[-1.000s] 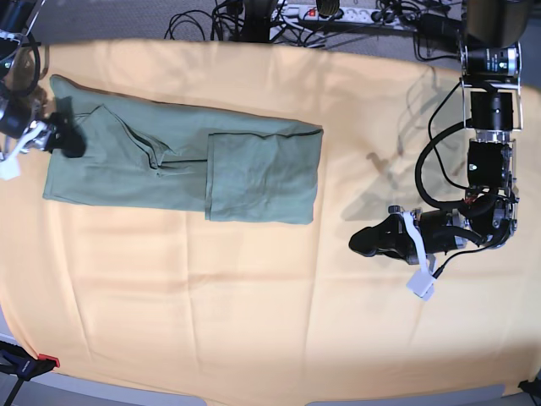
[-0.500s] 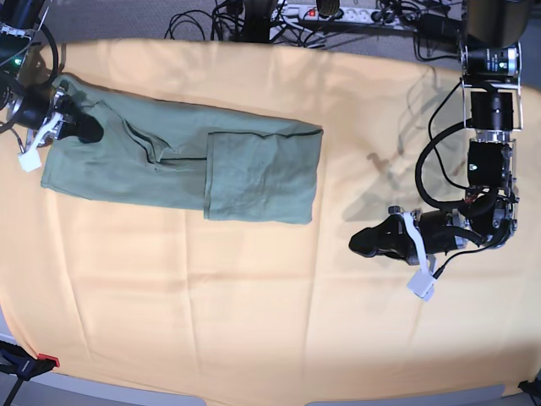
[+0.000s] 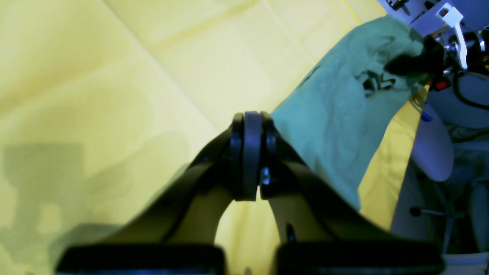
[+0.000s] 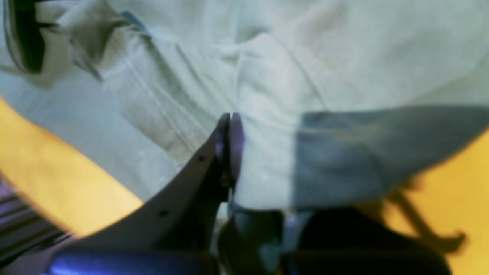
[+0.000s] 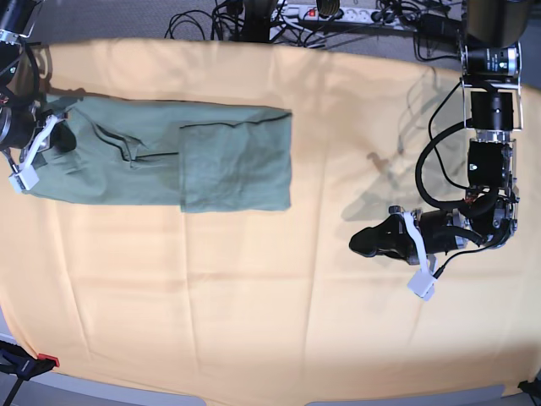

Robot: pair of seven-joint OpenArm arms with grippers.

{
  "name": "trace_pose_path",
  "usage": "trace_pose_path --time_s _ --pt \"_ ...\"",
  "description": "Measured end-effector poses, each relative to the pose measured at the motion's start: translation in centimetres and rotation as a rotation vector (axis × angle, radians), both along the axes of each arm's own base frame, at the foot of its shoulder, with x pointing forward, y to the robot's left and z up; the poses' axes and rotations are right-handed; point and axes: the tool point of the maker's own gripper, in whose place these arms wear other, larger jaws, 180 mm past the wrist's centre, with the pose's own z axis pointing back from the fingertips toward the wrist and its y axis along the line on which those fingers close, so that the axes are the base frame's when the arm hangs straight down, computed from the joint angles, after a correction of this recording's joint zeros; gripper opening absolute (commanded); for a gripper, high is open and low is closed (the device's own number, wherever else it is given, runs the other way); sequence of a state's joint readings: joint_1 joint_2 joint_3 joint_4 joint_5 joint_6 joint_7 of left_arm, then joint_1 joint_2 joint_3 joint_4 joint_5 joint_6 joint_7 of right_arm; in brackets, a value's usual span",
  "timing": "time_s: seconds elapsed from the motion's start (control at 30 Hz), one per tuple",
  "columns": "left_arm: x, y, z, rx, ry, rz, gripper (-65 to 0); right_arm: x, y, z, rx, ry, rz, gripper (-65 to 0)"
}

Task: Fold the T-shirt properly
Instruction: 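Grasp the strip end at the right gripper and fold it over the stack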

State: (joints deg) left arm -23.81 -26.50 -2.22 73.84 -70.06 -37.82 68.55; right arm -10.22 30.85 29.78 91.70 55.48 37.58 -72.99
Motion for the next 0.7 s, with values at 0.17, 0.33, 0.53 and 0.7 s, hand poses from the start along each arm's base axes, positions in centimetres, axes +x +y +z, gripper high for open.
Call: trace_pose_path --time_s 0.17,0.33,0.53,0.7 --pt "0.0 0.0 0.0 0.0 0.0 0.0 -65.0 0.9 -2.0 2.7 -0.182 -0.049 -0.074 -65.0" --pt "0.0 0.0 0.0 -0.002 0.0 0.0 -65.0 2.0 -0.2 6.4 -0.247 -0.165 -0.039 -65.0" --pt "-0.1 -0.3 -0.2 -0.009 0.004 -0.003 -65.0 -0.4 8.6 7.8 -0.009 -0.253 0.188 -65.0" --pt "-0.1 -0.3 -0.2 -0.01 0.004 -0.002 -65.0 -1.7 14.9 10.6 0.231 -0.391 0.323 -65.0"
